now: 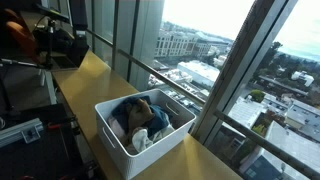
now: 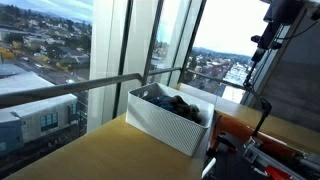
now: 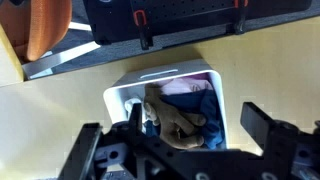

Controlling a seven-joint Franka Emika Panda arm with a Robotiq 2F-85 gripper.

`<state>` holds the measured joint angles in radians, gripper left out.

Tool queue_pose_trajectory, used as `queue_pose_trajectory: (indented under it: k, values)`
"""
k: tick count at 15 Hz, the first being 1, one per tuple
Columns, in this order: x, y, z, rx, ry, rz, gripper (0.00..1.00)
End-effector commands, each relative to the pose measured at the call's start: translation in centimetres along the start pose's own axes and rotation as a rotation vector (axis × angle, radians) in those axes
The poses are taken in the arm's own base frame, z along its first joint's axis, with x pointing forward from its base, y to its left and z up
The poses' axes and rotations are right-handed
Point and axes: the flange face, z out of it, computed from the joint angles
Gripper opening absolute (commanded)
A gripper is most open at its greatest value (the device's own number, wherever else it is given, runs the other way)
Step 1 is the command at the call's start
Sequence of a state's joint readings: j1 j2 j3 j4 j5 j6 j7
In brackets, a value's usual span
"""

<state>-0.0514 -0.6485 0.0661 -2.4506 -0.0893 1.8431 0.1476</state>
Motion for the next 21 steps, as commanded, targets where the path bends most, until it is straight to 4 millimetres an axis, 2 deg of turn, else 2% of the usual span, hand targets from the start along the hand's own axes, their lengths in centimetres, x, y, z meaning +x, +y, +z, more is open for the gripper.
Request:
queue_pose_trajectory:
  k: [1,12,15,18,21]
  values:
    - [0.0,0.0,-0.1,0.000,0.000,0.000,1.00]
    - [0.0,0.0,-0.2,0.000,0.001,0.000,1.00]
    - [0.8,-0.4,0.1,-0.003,0.012,0.009,1.00]
    - [3.2,-1.6,-0.4,0.006,0.074,0.001,1.00]
    - [7.1,-3.6,-0.2,0.015,0.163,-0.014,1.00]
